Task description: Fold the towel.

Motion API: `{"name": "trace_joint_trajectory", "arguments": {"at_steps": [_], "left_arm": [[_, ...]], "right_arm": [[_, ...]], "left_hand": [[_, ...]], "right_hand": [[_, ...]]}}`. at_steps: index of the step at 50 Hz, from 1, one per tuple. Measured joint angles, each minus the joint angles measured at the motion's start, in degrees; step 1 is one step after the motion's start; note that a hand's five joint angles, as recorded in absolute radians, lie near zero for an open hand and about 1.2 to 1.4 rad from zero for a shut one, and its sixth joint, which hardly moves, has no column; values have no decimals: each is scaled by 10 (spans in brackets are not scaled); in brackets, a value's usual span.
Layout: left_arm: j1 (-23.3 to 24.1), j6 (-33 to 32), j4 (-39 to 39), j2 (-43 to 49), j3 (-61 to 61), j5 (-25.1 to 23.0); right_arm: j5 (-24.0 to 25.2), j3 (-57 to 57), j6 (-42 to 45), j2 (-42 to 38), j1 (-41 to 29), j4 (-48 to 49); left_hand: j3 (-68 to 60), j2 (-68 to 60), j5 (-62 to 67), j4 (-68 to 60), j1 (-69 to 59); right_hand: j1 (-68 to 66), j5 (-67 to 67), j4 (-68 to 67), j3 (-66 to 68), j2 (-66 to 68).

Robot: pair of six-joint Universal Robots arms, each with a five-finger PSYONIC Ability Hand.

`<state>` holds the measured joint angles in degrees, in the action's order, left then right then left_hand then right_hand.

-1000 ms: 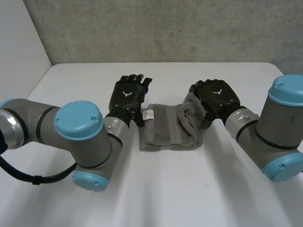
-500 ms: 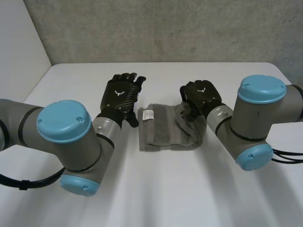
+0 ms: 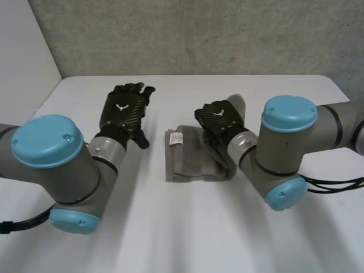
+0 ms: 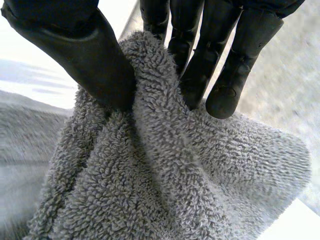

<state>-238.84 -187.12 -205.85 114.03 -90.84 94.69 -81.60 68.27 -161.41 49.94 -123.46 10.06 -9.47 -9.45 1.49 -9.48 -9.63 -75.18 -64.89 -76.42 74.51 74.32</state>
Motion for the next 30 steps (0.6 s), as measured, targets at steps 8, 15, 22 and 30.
{"name": "trace_joint_trajectory", "arguments": {"at_steps": [8, 15, 22, 30], "left_arm": [[-35, 0, -3, -37, -27, 0], [-56, 0, -4, -61, -49, -1], [-57, 0, -8, -61, -53, -5], [-50, 1, -31, -53, -28, -20]], "right_arm": [[38, -17, 77, -18, -69, 6], [81, -33, 122, -75, -112, 2], [64, -36, 144, -105, -118, 1], [30, 1, 129, -32, -113, 7]], "left_hand": [[0, 0, 0, 0, 0], [0, 0, 0, 0, 0], [0, 0, 0, 0, 0], [0, 0, 0, 0, 0]], "right_hand": [[0, 0, 0, 5, 0], [-1, 0, 0, 6, 0], [135, 126, 127, -129, -135], [603, 615, 618, -604, -602]]}}
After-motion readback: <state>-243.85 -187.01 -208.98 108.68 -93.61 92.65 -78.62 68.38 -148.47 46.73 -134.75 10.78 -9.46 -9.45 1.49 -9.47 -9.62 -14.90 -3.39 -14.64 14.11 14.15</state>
